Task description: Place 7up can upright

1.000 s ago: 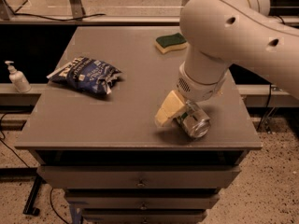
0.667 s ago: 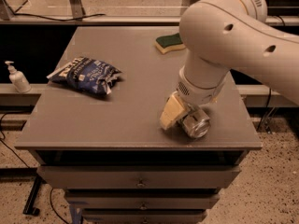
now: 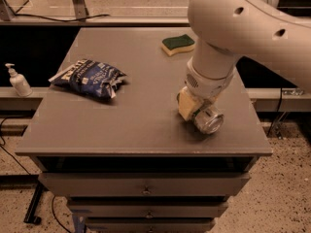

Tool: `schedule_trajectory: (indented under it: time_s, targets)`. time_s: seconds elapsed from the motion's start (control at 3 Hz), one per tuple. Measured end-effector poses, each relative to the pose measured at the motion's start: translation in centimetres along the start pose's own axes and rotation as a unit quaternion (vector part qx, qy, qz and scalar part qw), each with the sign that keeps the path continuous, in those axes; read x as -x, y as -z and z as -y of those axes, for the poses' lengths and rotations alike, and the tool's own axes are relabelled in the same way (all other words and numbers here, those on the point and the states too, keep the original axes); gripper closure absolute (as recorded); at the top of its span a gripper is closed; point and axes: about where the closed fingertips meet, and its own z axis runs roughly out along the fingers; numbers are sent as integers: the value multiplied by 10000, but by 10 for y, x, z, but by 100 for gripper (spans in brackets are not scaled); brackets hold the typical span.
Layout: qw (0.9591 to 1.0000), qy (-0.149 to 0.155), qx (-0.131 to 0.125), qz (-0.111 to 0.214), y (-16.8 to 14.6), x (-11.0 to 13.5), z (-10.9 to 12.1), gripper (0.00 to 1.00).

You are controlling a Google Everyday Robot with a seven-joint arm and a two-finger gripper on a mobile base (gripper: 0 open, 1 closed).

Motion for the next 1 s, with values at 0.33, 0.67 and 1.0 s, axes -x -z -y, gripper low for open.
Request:
schedule_trajectory:
  time_s: [0.33,0.67,1.0]
  targets:
    - [9990,167,71,399,23,12,12,87]
    - [9898,409,303,1329,55,25,27,100]
    - [9695,491,587,2327,84,34,40,100]
